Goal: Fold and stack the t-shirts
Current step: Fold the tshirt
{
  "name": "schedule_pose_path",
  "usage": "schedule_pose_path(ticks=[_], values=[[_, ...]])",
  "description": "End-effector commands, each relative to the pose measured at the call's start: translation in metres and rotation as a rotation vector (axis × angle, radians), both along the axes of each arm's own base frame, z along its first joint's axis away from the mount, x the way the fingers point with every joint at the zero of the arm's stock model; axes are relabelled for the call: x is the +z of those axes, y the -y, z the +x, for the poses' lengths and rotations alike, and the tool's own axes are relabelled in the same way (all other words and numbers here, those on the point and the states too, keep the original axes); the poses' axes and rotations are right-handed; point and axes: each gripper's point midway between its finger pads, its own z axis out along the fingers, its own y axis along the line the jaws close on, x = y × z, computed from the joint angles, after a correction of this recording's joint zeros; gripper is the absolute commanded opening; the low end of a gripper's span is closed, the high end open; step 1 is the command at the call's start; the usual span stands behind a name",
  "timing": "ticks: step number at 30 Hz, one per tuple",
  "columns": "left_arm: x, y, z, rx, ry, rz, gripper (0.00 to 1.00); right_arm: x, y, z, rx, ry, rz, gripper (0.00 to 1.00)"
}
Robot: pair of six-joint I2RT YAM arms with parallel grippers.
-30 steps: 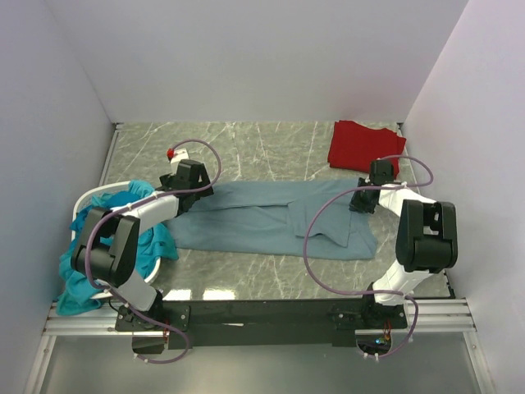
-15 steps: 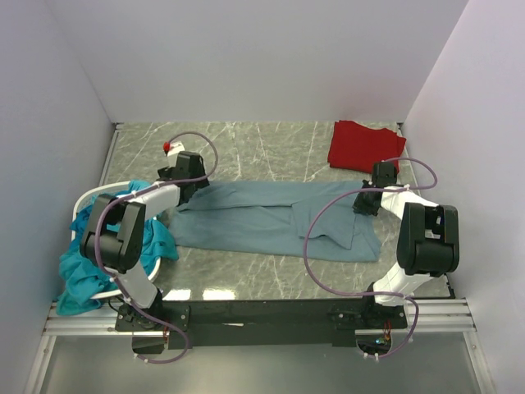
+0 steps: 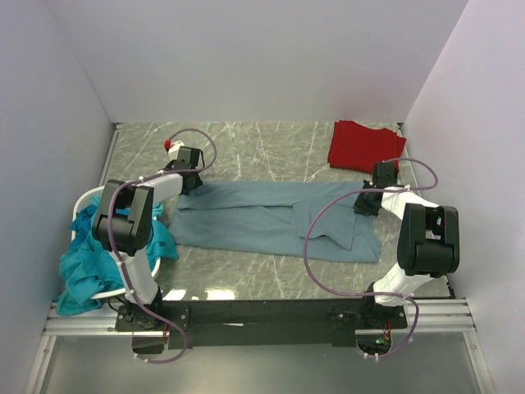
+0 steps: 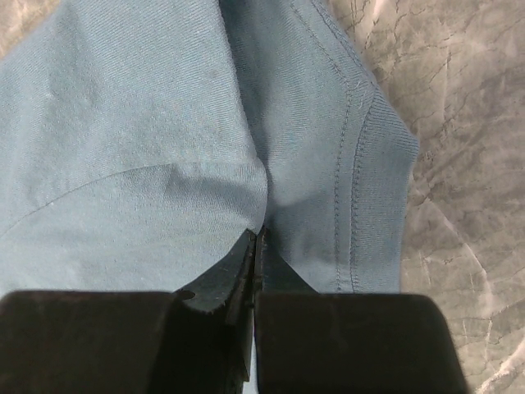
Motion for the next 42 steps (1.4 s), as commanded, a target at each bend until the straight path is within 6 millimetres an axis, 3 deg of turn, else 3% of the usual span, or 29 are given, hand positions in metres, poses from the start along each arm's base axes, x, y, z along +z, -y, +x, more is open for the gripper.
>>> schedule_pose_path(ticks=[1, 3, 4, 7, 12, 18, 21, 23, 24, 25, 28, 29, 31, 33, 34, 38, 42], values=[[0.008, 0.000, 0.009, 0.000, 0.008, -0.038, 0.35, 0.012, 0.011, 0.000, -0.023, 0.030, -0.037, 0.00], [0.006, -0.001, 0.009, 0.002, 0.001, -0.051, 0.27, 0.011, 0.010, 0.000, -0.022, 0.027, -0.035, 0.00], [0.003, -0.004, 0.009, 0.008, -0.006, -0.063, 0.17, 0.012, 0.011, 0.000, -0.025, 0.028, -0.040, 0.00], [0.005, -0.011, 0.009, 0.023, -0.003, -0.080, 0.01, 0.012, 0.015, -0.002, -0.038, 0.021, -0.056, 0.00], [0.014, -0.023, 0.009, 0.050, 0.029, -0.093, 0.01, 0.014, 0.021, -0.004, -0.059, 0.023, -0.077, 0.00], [0.011, -0.022, 0.015, 0.038, 0.014, -0.096, 0.01, 0.015, 0.022, -0.003, -0.063, 0.024, -0.084, 0.00], [0.012, -0.024, 0.017, 0.041, 0.010, -0.083, 0.08, 0.015, 0.023, -0.005, -0.065, 0.019, -0.088, 0.00], [0.015, -0.027, 0.017, 0.051, 0.015, -0.070, 0.22, 0.015, 0.023, -0.005, -0.065, 0.022, -0.088, 0.00], [0.017, -0.028, 0.016, 0.057, 0.018, -0.067, 0.30, 0.015, 0.023, -0.005, -0.067, 0.022, -0.089, 0.00], [0.021, -0.031, 0.015, 0.067, 0.025, -0.059, 0.49, 0.017, 0.023, -0.004, -0.067, 0.026, -0.088, 0.00], [0.034, -0.033, 0.012, 0.074, 0.053, -0.055, 0.76, 0.019, 0.022, -0.004, -0.066, 0.033, -0.082, 0.00], [0.037, -0.035, 0.010, 0.081, 0.063, -0.049, 0.79, 0.020, 0.021, -0.004, -0.065, 0.035, -0.079, 0.03], [0.051, -0.032, 0.006, 0.079, 0.100, -0.045, 0.88, 0.025, 0.021, -0.002, -0.063, 0.054, -0.080, 0.23], [0.062, -0.023, 0.001, 0.073, 0.129, -0.010, 0.92, 0.033, 0.018, 0.000, -0.052, 0.081, -0.081, 0.40], [0.072, -0.019, -0.003, 0.068, 0.150, 0.009, 0.95, 0.035, 0.017, -0.001, -0.050, 0.085, -0.084, 0.43], [0.096, 0.009, -0.014, 0.021, 0.219, 0.033, 0.98, 0.049, 0.012, -0.001, -0.041, 0.119, -0.101, 0.48], [0.099, 0.034, -0.032, -0.057, 0.270, -0.011, 0.97, 0.073, 0.005, 0.002, -0.031, 0.192, -0.136, 0.51]])
